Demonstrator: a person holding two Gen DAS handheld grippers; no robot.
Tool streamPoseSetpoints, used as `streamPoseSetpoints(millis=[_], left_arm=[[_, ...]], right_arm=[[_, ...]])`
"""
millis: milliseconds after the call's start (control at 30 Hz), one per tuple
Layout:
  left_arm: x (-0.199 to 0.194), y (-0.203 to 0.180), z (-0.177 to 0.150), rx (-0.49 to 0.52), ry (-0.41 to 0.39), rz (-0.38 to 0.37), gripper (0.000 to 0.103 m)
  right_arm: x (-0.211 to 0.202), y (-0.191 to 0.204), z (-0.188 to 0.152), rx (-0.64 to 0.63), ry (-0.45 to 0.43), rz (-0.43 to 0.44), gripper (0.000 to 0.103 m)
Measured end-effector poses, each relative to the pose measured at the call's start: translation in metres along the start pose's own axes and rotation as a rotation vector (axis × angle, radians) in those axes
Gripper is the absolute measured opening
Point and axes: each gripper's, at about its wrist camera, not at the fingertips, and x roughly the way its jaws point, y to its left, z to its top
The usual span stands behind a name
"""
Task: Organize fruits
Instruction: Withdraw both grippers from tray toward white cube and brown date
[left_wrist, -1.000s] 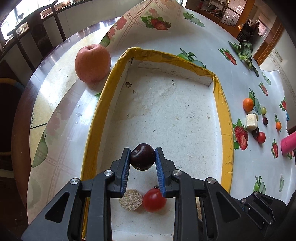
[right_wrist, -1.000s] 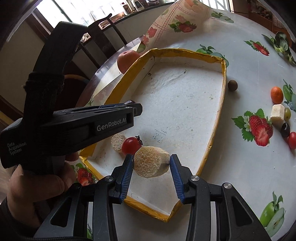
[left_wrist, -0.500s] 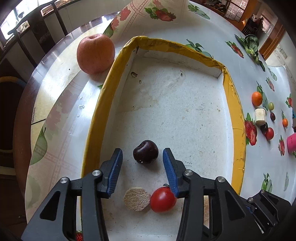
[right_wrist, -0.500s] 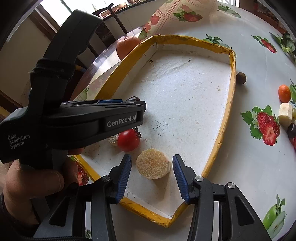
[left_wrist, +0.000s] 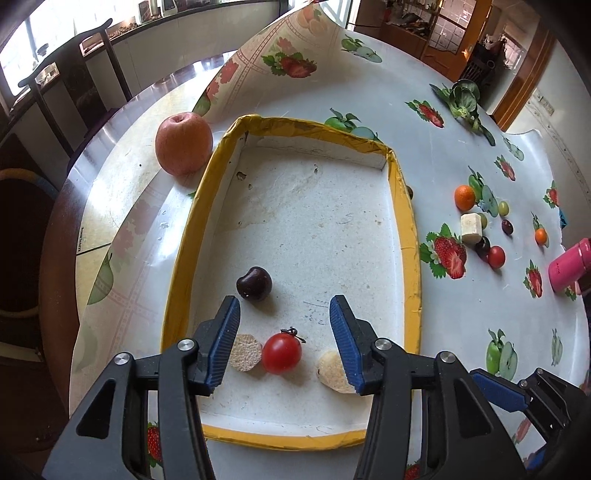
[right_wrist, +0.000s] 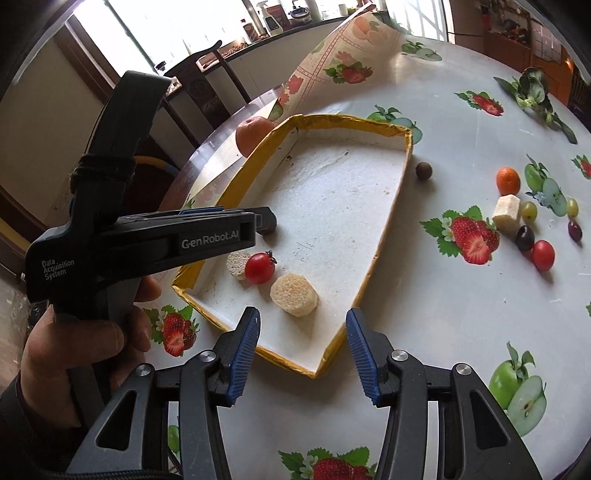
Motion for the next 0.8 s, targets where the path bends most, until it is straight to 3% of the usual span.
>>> streamPoseSetpoints(millis=[400,800], left_arm=[[-0.026,-0.059,-0.015,0.105,-0.017,-0.076,0.049],[-0.032,-0.111,-0.025,0.198,-0.009,-0.124,0.049]], right_arm=[[-0.053,-0.063,-0.028,0.123,-0.051,-0.216,0.05],[-0.089,-0.123,-0.054,0.263,-0.092,-0.319,0.05]])
